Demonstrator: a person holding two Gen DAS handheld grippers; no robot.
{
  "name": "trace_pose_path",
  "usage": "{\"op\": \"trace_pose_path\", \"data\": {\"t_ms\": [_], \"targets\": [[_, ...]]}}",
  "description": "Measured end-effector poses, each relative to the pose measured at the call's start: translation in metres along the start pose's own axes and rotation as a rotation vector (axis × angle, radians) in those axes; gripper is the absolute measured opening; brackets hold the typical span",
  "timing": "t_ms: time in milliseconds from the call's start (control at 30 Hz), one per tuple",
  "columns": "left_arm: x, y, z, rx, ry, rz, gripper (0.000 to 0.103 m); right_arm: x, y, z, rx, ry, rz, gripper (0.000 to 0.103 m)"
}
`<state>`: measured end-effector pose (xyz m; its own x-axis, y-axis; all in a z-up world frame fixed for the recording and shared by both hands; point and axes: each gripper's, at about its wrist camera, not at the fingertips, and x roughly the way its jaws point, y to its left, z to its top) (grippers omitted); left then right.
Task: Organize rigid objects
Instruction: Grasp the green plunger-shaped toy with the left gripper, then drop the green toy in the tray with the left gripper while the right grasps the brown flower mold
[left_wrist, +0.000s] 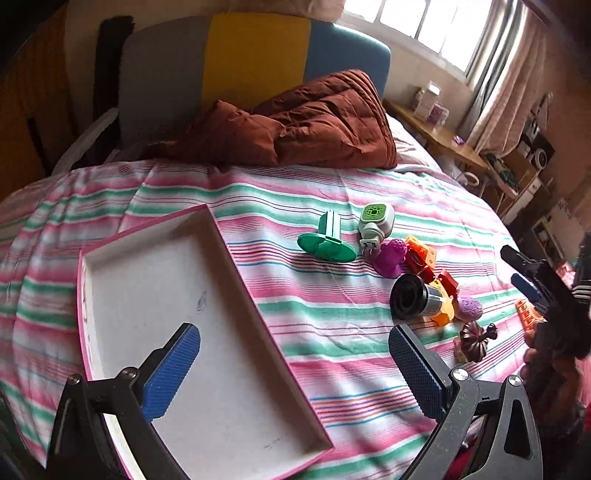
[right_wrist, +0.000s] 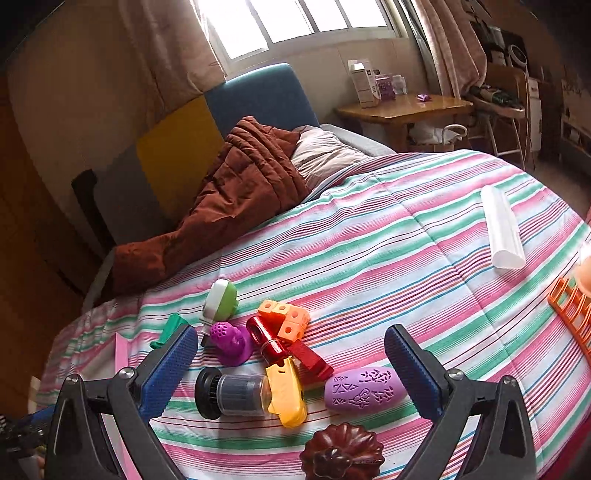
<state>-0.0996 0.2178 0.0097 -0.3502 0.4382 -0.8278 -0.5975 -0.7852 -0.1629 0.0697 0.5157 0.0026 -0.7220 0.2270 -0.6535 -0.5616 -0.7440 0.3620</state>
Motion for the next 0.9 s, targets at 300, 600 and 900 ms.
{"op": "trace_pose_path", "data": {"t_ms": [300,600,900], "targets": [[0.083,-0.031,0.070,0.140,0.084,0.021,0.103,0.002,-0.005,0.003,0.047,0.037,0.058,0.103],[0.156,-0.050,0.104,0.261,0.180,0.044,0.095,0.003,-0.008,0.006,0.070,0.049,0.089,0.103],[0.182,-0.061,0.087,0.298,0.252,0.069,0.030,0.003,-0.015,0.009,0.083,0.045,0.074,0.103]]}}
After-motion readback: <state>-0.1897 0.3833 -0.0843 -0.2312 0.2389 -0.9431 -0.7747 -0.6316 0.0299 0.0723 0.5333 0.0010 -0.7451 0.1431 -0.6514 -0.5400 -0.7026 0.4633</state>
